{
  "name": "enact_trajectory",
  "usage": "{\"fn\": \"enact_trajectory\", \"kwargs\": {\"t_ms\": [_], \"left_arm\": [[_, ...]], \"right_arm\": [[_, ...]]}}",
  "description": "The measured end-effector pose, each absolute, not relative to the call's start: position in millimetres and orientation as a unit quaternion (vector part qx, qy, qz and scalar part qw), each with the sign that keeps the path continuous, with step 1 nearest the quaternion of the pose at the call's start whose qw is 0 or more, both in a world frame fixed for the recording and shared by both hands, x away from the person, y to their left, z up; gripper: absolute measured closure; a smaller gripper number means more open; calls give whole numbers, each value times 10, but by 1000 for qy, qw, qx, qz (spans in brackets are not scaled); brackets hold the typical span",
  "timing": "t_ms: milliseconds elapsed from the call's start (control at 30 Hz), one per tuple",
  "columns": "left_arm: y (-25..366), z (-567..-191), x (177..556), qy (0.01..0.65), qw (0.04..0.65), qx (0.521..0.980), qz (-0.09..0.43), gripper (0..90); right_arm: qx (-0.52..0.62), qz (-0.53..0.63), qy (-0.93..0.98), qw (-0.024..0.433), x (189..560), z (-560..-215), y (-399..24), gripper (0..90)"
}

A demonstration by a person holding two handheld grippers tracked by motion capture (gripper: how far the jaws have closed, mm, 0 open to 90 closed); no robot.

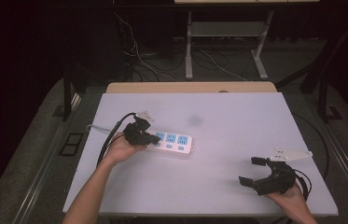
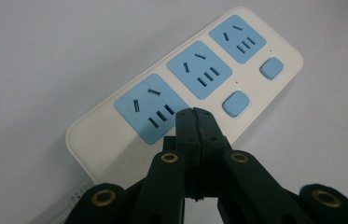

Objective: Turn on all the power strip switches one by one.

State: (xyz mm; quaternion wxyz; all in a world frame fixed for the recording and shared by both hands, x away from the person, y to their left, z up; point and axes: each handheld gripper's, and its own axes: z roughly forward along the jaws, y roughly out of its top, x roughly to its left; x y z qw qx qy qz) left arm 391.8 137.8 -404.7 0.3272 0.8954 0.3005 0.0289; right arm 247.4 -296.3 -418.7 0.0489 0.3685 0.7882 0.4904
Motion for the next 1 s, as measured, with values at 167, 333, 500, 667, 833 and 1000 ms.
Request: {"fn": "enact_trajectory", "kwargs": {"t_ms": [167, 333, 500, 667, 833, 1000], "left_arm": [[1365, -4066, 3920, 302, 328, 895, 25, 889], [1366, -4067, 3911, 298, 328, 896, 29, 889], [1358, -4073, 3903, 292, 325, 899, 33, 891], [1371, -4090, 3891, 287, 332, 898, 37, 892], [1393, -4112, 3906, 288, 340, 895, 28, 894], [1409, -4126, 3918, 288, 346, 893, 22, 896]], "right_arm": [[369, 491, 788, 48, 2473, -4186, -2967, 4], [369, 491, 788, 48, 2473, -4187, -2968, 4], [368, 491, 788, 48, 2474, -4188, -2968, 3], [368, 491, 788, 49, 2469, -4183, -2973, 3], [368, 491, 788, 49, 2468, -4182, -2979, 4], [369, 493, 786, 50, 2470, -4178, -2989, 3]]}}
